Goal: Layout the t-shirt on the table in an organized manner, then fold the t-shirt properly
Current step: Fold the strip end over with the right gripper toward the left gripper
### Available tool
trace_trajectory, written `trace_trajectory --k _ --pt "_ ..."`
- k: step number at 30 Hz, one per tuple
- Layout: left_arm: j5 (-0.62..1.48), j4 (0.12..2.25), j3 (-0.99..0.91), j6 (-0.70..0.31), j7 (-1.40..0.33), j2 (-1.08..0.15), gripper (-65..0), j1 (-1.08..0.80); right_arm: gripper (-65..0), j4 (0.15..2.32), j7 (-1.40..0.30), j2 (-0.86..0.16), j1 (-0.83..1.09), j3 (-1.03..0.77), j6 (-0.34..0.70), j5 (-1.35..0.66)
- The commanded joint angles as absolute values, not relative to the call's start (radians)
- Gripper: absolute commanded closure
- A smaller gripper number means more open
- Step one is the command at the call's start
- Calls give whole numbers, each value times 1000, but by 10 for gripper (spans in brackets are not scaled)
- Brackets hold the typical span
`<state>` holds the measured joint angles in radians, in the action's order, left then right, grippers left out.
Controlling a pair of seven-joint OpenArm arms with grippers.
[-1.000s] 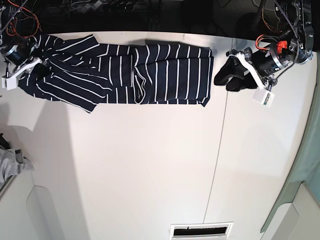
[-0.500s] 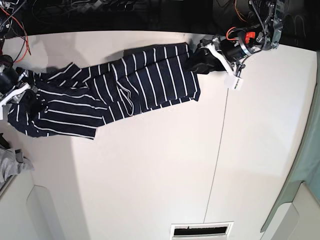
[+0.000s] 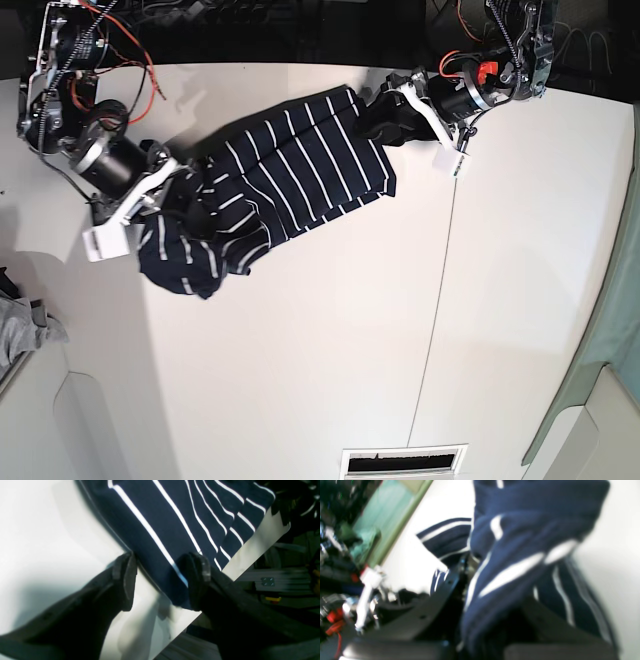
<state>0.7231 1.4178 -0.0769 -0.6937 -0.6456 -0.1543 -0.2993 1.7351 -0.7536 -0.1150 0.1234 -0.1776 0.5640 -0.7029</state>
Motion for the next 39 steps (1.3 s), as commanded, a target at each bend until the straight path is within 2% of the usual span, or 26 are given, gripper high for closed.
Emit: trace_trajectory --k 1,2,5,7,15,24,26,31,32,33,34,36,39 --pt "717 1426 -77 -698 -643 -158 -346 -295 0 1754 -751 -105 114 -136 577 -692" --pt "717 1426 -77 -698 -643 -158 -346 -294 -41 1754 -758 -97 115 -92 576 -652" --pt "719 1426 -77 -698 -642 -158 -346 -291 -225 1754 -750 -94 120 34 576 -586" --pt "720 1426 -77 -698 -639 -158 -346 -288 -270 1754 -733 -94 120 102 576 -550" --pt "725 1428 -80 -698 -640 -181 -346 -282 -270 1754 -637 -84 117 194 572 -493" --pt "878 1550 -184 -698 -756 -228 -340 -283 -269 1761 -633 -68 58 18 572 -516" --pt "888 1610 -221 -698 -764 -240 -295 -289 -269 1761 -631 -68 36 -43 568 -515" --pt "929 1712 -276 -698 -771 -270 -46 -294 -269 1754 -591 -69 -33 -177 516 -408" --pt "945 1724 -275 -698 -785 -269 -9 -295 -258 1745 -570 -69 -50 -196 495 -376" --pt "979 1738 -269 -698 -808 -269 0 -297 -226 1729 -558 -69 -71 -210 477 -346" --pt "1015 1757 -258 -698 -825 -269 0 -303 -166 1704 -548 -69 -95 -221 462 -320" --pt "1034 1806 -213 -698 -836 -269 0 -321 0 1633 -538 -69 -146 -230 448 -298" --pt "1003 1869 -107 -698 -834 -268 0 -358 0 1497 -503 -68 -212 -223 458 -308"
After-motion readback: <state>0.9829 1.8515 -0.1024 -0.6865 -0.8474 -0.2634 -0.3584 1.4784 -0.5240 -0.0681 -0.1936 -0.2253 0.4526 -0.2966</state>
